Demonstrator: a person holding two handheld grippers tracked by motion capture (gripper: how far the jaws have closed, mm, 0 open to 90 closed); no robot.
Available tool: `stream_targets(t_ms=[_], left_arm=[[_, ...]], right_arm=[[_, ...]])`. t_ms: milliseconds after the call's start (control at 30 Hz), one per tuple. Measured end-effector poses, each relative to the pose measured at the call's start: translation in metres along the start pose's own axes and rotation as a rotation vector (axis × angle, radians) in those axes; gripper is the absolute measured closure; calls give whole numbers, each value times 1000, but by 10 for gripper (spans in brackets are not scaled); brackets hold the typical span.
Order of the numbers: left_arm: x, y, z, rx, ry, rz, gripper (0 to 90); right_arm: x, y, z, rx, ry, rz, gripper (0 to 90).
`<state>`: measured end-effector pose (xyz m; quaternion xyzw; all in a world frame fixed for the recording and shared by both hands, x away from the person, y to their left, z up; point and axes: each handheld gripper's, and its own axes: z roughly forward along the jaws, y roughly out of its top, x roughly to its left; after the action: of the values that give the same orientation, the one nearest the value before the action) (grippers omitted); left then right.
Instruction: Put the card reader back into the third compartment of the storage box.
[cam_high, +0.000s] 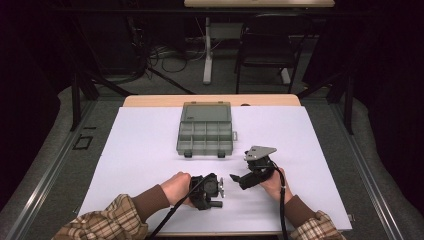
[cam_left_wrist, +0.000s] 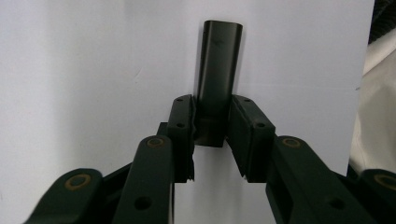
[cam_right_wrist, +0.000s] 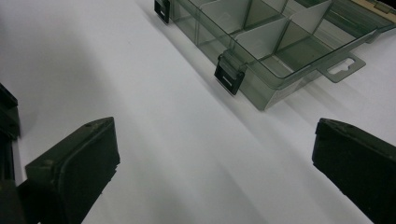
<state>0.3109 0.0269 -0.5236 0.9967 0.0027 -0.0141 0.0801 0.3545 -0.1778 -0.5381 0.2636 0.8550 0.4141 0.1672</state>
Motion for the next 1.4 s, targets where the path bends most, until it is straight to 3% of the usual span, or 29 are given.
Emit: stream_targets(t_ms=[233,400,500,667,1400], left_arm=[[0,0,-1,1,-2,-4,735],[3,-5,-2,-37,-40,-22,736],[2,-8,-3,-54,-39,-26,736],[2,-13,-9,-95,-17,-31,736],[3,-52,-14,-321,49,-127,735]], right_arm=[[-1,0,1,3,2,-3,0],[-1,-1,0,1,5,-2,0],[-2,-1,0,-1,7,2,0],[-3,-2,1,4,4,4,0],[-4,-2,-1,-5,-11,9,0]])
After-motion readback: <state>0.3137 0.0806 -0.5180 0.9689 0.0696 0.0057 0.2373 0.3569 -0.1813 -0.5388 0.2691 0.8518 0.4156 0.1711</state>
